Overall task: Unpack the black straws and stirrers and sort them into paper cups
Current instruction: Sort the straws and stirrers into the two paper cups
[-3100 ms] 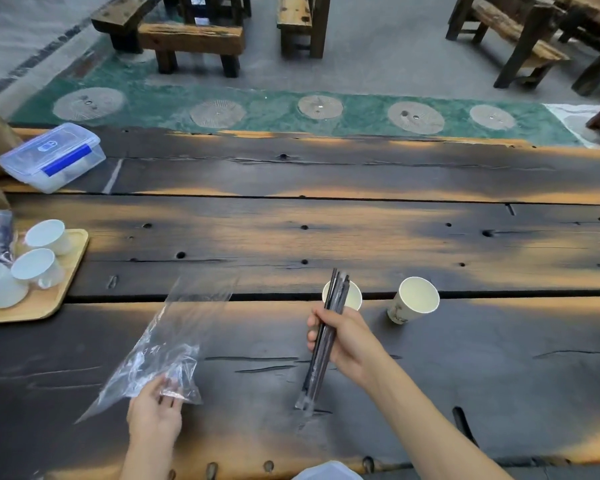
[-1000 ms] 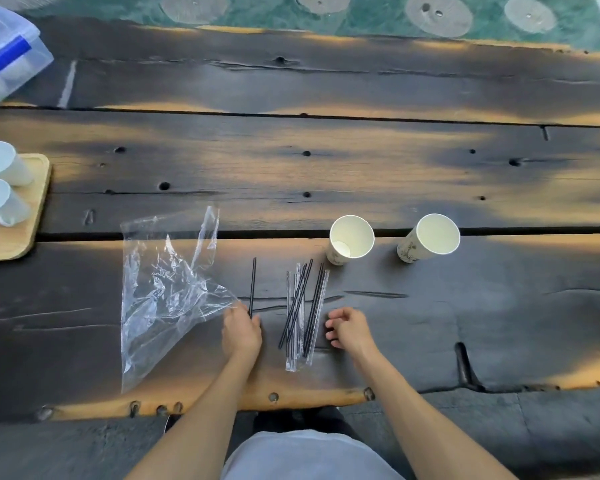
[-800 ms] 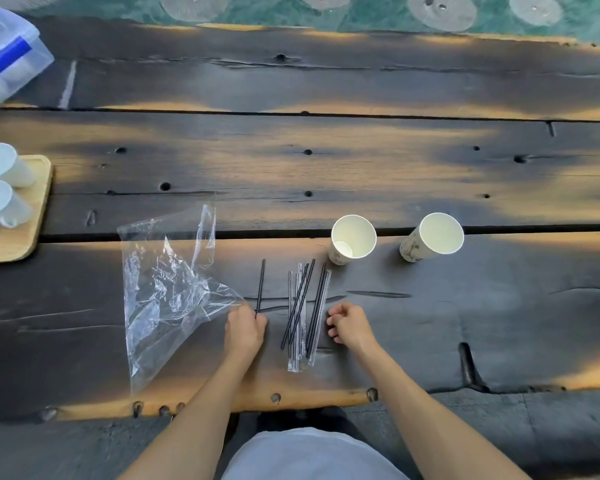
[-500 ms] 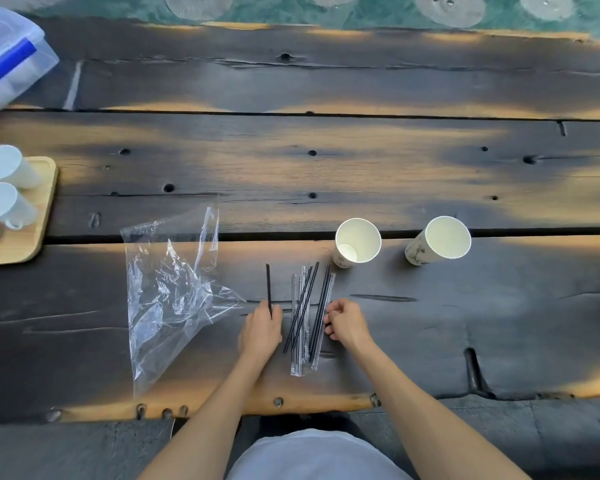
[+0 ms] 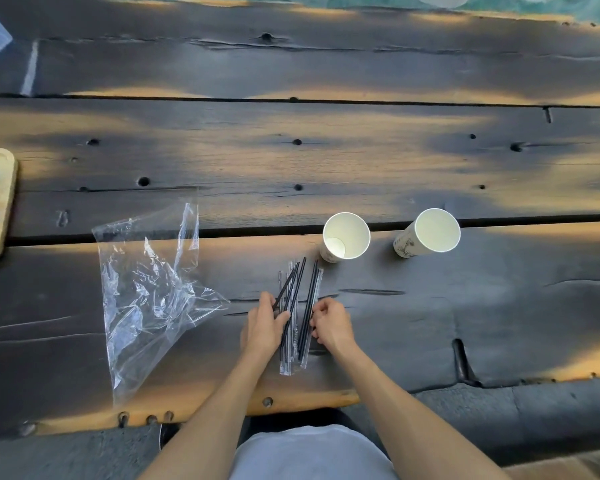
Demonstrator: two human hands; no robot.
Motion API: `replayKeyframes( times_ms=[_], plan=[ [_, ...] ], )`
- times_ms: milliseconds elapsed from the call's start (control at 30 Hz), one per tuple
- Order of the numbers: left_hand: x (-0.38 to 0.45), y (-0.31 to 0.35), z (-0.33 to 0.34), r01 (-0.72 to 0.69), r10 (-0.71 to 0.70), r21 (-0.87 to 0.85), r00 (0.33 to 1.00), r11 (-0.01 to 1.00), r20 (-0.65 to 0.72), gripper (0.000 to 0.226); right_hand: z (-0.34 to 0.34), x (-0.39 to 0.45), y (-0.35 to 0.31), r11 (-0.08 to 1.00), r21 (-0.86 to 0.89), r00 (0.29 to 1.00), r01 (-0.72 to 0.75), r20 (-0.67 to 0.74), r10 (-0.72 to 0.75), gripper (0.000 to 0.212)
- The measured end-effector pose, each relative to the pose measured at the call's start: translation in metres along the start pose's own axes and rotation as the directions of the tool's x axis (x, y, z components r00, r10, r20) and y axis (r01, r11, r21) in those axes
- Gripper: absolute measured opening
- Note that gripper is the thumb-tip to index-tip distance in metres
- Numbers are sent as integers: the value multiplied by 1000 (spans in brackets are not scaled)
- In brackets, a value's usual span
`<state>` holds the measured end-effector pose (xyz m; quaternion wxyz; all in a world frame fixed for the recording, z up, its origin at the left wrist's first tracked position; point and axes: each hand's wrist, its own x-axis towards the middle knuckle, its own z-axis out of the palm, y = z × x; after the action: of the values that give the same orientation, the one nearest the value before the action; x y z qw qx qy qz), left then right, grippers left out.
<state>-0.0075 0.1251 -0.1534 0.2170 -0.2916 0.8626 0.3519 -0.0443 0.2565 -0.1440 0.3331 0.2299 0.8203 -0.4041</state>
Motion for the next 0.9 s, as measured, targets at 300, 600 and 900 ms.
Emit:
replayKeyframes(
  times_ms=[300,600,900],
  plan=[
    [-5,6,-6,54,-60,-250,998,967,-16,19,0,-5,-12,908,-345,963,237,-37,-266,10],
    [-27,-9,-19,171,-175,-649,983,741,60,10,12,6,-26,825,-544,980,151,-26,-197,21],
    [-30,-12,-26,240,-201,-830,967,503,158,14,8,12,-27,917,-357,984,178,54,-170,19]
  ],
)
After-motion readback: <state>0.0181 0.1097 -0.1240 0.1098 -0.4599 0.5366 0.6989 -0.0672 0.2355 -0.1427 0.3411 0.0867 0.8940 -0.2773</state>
